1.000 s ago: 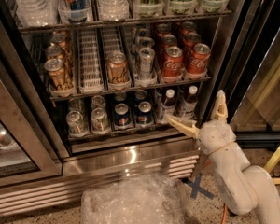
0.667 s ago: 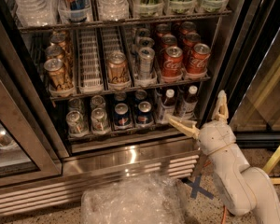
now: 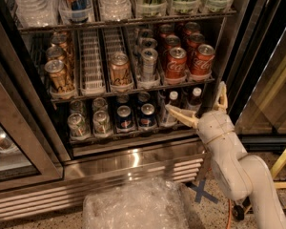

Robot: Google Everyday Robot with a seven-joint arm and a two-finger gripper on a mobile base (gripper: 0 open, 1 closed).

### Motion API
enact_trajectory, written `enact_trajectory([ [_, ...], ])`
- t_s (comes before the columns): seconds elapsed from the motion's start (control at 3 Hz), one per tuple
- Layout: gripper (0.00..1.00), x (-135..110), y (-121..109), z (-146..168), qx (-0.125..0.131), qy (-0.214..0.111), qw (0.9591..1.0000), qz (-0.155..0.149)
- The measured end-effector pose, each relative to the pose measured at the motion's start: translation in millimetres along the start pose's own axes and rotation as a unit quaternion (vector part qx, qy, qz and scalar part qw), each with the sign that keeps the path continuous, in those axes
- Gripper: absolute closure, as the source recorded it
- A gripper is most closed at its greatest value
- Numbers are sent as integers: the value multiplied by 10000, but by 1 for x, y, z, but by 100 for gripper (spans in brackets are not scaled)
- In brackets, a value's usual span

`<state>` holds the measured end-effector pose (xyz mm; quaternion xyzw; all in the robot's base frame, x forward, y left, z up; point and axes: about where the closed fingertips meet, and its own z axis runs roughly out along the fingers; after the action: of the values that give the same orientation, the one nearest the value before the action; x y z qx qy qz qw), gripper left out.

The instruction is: Pick coke can from middle shelf of fridge

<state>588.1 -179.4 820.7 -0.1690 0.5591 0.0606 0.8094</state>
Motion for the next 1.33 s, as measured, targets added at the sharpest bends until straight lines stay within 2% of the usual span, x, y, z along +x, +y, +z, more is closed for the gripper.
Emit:
enact_trajectory([
  [0.33,0,12,-1,31,102,159,9997,-182],
  [0.67,0,13,0,34,119,176,9992,-329],
  [1.0,10,13,0,34,116,175,9993,-319],
  [1.33,27,13,0,34,115,175,9993,-319],
])
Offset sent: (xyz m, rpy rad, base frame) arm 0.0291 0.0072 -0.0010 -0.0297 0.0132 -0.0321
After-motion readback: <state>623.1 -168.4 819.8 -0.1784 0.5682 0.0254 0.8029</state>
